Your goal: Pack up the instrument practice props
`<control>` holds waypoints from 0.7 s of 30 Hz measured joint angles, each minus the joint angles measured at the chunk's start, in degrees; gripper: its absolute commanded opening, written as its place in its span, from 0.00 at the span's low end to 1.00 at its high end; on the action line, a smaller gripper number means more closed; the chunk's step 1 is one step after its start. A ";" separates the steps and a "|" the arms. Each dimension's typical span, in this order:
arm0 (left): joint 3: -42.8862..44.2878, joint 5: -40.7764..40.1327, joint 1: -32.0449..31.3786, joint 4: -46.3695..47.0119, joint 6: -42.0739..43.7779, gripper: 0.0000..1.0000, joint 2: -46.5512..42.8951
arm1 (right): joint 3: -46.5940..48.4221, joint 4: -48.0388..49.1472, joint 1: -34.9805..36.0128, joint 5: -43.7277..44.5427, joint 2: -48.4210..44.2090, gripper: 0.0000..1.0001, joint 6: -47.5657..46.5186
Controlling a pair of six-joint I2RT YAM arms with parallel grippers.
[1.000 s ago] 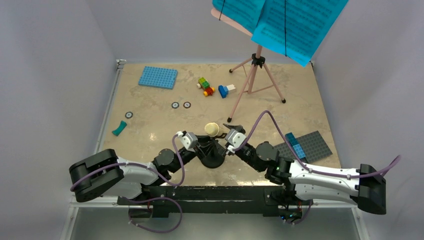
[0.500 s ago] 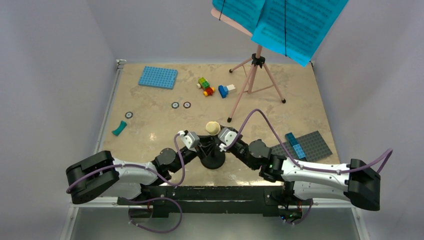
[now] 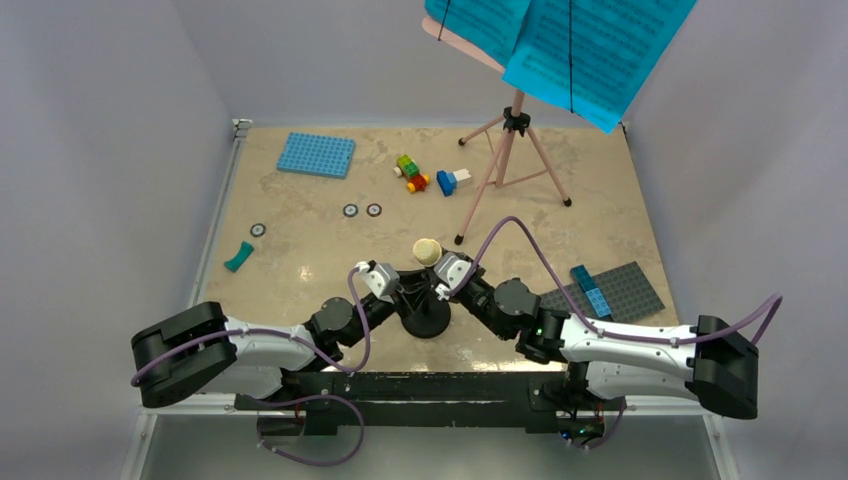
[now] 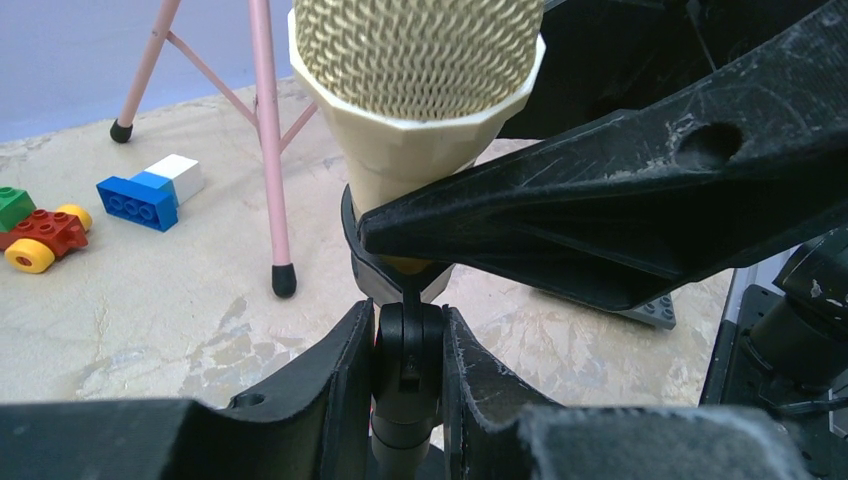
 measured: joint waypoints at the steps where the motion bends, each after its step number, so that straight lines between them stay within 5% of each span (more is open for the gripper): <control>1: 0.07 -0.22 -0.07 -0.26 -0.02 0.00 -0.11 | 0.00 0.09 0.13 0.83 0.00 0.00 0.00; 10: 0.04 -1.46 -0.83 -0.79 -0.02 0.00 -0.44 | -0.24 0.85 1.07 4.92 -0.94 0.00 -0.94; 20: -1.64 -1.66 -1.55 0.15 0.09 0.00 -1.53 | -0.22 3.74 -2.36 23.34 -7.30 0.00 -8.59; 21: -1.68 -1.66 -1.55 0.24 0.09 0.07 -1.77 | -0.17 2.23 -2.36 23.80 -8.22 0.00 -8.09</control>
